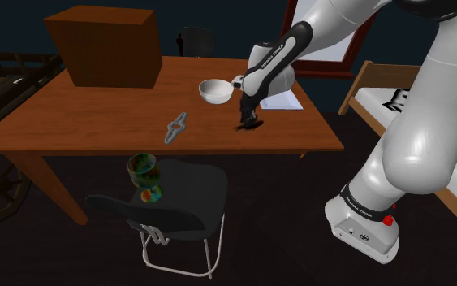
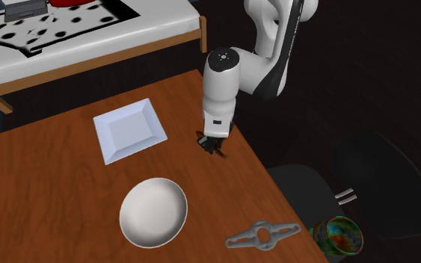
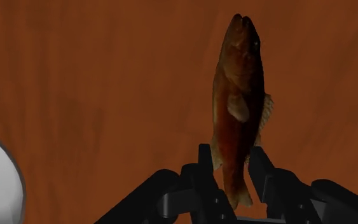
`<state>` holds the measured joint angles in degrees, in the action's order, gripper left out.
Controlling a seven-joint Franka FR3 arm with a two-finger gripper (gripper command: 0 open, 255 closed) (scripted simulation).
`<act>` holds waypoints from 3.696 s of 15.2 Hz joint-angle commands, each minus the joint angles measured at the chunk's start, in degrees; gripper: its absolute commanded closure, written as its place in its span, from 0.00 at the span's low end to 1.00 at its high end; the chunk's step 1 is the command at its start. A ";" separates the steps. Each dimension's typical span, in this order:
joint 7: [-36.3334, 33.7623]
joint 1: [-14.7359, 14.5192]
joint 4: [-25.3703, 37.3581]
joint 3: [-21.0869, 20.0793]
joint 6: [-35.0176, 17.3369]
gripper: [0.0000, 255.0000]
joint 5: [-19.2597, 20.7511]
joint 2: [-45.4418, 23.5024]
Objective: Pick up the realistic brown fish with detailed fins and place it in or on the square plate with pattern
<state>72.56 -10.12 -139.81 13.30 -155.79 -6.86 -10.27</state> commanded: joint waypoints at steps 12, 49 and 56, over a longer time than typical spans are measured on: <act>-11.38 -3.16 1.42 3.70 6.38 0.00 18.08 1.66; -10.65 -3.22 2.47 4.20 11.48 1.00 18.63 5.87; -7.11 -1.79 4.38 5.53 14.39 1.00 18.19 7.34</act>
<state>64.01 -12.55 -135.63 18.26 -141.15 11.57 -2.65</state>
